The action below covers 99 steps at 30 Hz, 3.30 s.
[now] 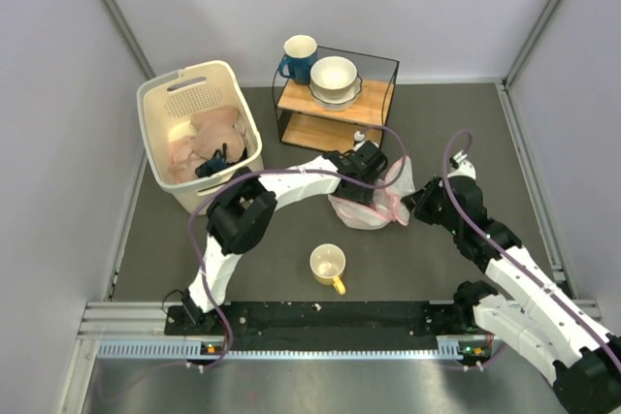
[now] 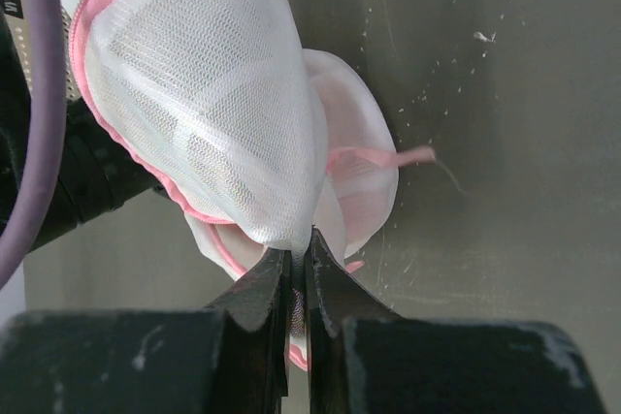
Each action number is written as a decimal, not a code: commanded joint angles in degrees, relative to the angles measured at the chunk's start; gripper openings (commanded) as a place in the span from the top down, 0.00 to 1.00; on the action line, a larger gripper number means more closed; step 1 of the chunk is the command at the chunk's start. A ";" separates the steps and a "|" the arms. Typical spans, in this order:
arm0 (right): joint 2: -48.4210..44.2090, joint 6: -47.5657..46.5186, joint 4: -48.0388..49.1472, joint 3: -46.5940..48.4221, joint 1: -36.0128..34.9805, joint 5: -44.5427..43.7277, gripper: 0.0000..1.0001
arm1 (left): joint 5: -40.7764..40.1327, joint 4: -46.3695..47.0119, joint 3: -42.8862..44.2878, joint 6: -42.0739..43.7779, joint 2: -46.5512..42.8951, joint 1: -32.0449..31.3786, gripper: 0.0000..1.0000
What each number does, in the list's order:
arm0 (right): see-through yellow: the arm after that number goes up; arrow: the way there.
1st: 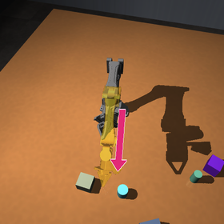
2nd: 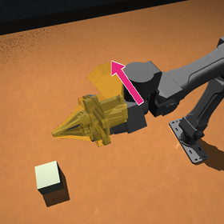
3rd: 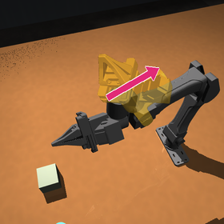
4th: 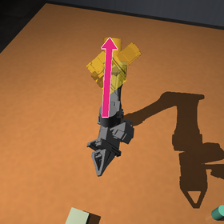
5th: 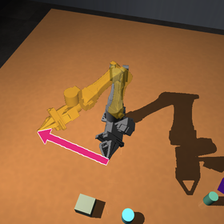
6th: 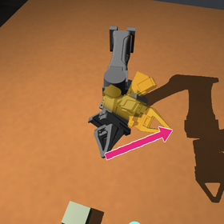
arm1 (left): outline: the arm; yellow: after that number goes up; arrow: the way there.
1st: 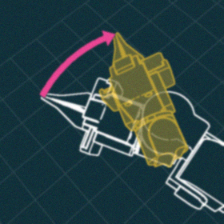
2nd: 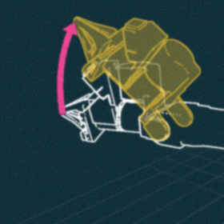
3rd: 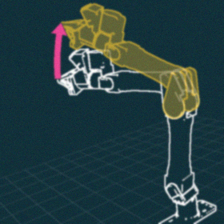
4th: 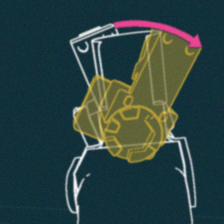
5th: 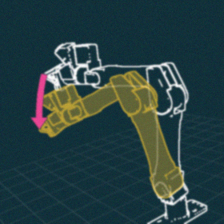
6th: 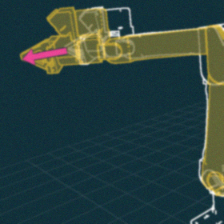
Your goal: Unzip the laundry bag and remove the bra
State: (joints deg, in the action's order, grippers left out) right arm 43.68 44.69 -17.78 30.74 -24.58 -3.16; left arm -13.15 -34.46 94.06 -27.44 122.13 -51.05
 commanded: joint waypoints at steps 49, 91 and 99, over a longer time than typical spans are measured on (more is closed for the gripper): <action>-4.21 -0.65 11.02 -4.11 -4.43 8.71 1.00 | 36.35 21.37 5.68 -13.96 -24.30 8.33 1.00; 1.48 -14.81 -2.70 19.52 12.44 -9.93 1.00 | 9.10 3.26 -7.14 -5.53 -44.60 50.00 0.01; 9.83 -14.19 1.35 27.16 19.03 -12.06 0.68 | 15.23 2.47 -10.38 -0.51 -50.58 44.99 0.01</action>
State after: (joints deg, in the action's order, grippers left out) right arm 50.50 30.59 -20.40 51.05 -8.71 -12.97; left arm -2.46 -33.85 85.97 -31.44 75.40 -3.90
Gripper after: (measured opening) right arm 0.026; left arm 0.987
